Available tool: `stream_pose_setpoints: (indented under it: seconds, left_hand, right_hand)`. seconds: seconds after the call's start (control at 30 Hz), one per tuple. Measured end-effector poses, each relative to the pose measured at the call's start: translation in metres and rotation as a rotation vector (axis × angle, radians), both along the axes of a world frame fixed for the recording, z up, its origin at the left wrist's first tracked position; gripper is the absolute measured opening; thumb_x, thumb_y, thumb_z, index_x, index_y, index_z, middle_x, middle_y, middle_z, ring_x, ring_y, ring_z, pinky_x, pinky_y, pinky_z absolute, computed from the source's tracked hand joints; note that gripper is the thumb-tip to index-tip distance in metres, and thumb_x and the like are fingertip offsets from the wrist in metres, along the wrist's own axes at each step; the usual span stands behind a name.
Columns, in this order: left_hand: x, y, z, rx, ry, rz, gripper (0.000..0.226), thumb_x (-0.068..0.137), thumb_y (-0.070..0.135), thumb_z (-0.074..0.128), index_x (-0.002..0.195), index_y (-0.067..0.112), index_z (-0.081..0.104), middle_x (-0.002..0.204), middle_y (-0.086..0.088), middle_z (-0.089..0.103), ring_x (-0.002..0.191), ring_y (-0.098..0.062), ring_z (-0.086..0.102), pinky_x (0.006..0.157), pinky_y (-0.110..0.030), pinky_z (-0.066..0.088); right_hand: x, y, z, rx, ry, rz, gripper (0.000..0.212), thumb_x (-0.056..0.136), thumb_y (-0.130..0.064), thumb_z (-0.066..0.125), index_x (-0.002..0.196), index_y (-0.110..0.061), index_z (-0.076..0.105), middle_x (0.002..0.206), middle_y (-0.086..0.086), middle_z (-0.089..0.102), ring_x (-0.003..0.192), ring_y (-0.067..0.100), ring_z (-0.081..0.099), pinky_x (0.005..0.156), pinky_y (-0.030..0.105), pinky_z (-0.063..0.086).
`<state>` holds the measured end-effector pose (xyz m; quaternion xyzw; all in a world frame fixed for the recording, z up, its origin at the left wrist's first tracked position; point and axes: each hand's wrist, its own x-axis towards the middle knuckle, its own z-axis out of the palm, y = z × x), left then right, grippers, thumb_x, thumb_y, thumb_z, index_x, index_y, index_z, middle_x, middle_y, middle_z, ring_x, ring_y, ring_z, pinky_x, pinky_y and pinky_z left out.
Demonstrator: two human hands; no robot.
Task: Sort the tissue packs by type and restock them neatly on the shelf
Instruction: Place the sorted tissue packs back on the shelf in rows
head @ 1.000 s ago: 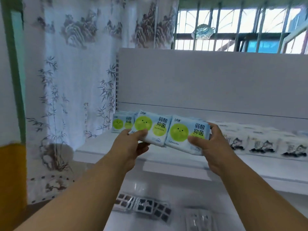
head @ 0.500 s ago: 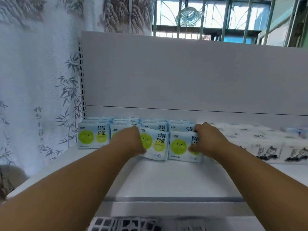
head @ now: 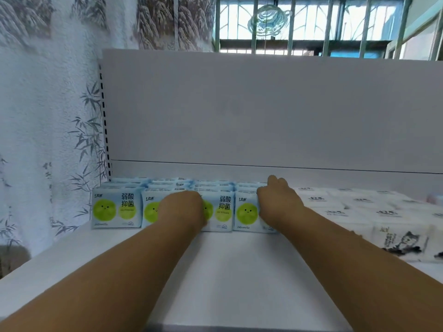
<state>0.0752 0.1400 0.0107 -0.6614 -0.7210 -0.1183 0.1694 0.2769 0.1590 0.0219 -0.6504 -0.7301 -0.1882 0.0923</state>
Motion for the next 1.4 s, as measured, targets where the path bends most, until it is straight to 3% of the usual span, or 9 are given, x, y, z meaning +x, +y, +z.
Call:
stream_pose_setpoints:
  seconds: [0.17,0.4,0.5,0.63,0.8,1.1,1.17,1.23,1.4]
  left_hand:
    - [-0.003,-0.003,-0.006,0.006,-0.029,-0.032,0.026,0.086,0.044,0.062,0.098,0.021,0.057,0.08,0.005,0.055,0.079,-0.019,0.058,0.065,-0.031,0.044]
    - [-0.016,-0.027,-0.012,0.122,-0.106,-0.097,0.019,0.092,0.033,0.05,0.104,0.019,0.054,0.093,0.0,0.061,0.084,-0.023,0.059,0.066,-0.031,0.041]
    - [-0.014,-0.07,-0.013,0.124,-0.097,-0.111,0.025,0.093,0.035,0.052,0.112,0.018,0.052,0.104,-0.004,0.064,0.091,-0.025,0.059,0.066,-0.031,0.038]
    - [-0.005,-0.138,-0.012,0.176,-0.123,-0.051,0.023,0.094,0.035,0.051,0.109,0.018,0.052,0.092,-0.004,0.055,0.081,-0.024,0.049,0.066,-0.033,0.037]
    - [0.002,-0.227,-0.026,0.251,-0.2,0.005,0.028,0.092,0.04,0.053,0.109,0.018,0.051,0.102,-0.005,0.062,0.092,-0.027,0.059,0.07,-0.034,0.042]
    - [-0.069,-0.403,-0.104,0.199,-0.271,0.134,0.032,0.091,0.039,0.055,0.118,0.023,0.051,0.106,0.002,0.056,0.094,-0.02,0.056,0.075,-0.034,0.049]
    - [-0.1,-0.437,-0.126,0.175,-0.308,0.188,0.025,0.09,0.038,0.057,0.109,0.024,0.051,0.097,0.004,0.054,0.088,-0.016,0.054,0.07,-0.031,0.046]
    - [-0.136,-0.471,-0.152,0.147,-0.322,0.247,0.019,0.09,0.038,0.057,0.102,0.025,0.051,0.093,0.005,0.052,0.086,-0.016,0.054,0.068,-0.031,0.046]
    - [-0.235,-0.555,-0.235,0.043,-0.37,0.382,0.023,0.09,0.038,0.057,0.109,0.026,0.052,0.1,0.003,0.056,0.093,-0.02,0.056,0.074,-0.04,0.053]
  right_hand:
    - [-0.007,-0.012,-0.001,0.046,-0.012,-0.027,0.036,0.086,-0.018,0.053,0.121,-0.017,0.053,0.123,0.009,0.043,0.113,0.028,0.041,0.088,0.039,0.036]
    - [-0.028,-0.058,-0.013,0.171,0.076,0.074,0.046,0.086,-0.024,0.056,0.131,-0.019,0.045,0.127,0.01,0.045,0.114,0.029,0.043,0.091,0.04,0.037]
    - [-0.037,-0.09,-0.018,0.154,0.094,0.123,0.05,0.087,-0.024,0.057,0.135,-0.019,0.043,0.128,0.011,0.046,0.117,0.031,0.044,0.093,0.042,0.038]
    - [-0.041,-0.138,-0.02,0.182,0.159,0.221,0.054,0.088,-0.028,0.058,0.139,-0.021,0.04,0.13,0.011,0.047,0.118,0.031,0.045,0.096,0.043,0.04]
    - [-0.048,-0.204,-0.03,0.191,0.241,0.388,0.055,0.09,-0.036,0.06,0.139,-0.021,0.041,0.133,0.011,0.046,0.12,0.031,0.044,0.096,0.042,0.039]
    - [-0.139,-0.344,-0.089,0.022,0.346,0.676,0.05,0.088,-0.031,0.061,0.135,-0.023,0.046,0.125,0.008,0.047,0.114,0.03,0.047,0.09,0.04,0.042]
    - [-0.172,-0.373,-0.105,-0.033,0.356,0.733,0.05,0.087,-0.031,0.061,0.134,-0.022,0.047,0.125,0.008,0.047,0.114,0.03,0.048,0.091,0.041,0.046]
    - [-0.211,-0.402,-0.13,-0.114,0.357,0.776,0.051,0.087,-0.03,0.062,0.135,-0.023,0.046,0.126,0.007,0.046,0.114,0.029,0.047,0.093,0.042,0.045]
    - [-0.318,-0.471,-0.22,-0.332,0.358,0.852,0.047,0.091,-0.032,0.062,0.134,-0.027,0.043,0.125,0.003,0.044,0.111,0.025,0.047,0.088,0.04,0.048]
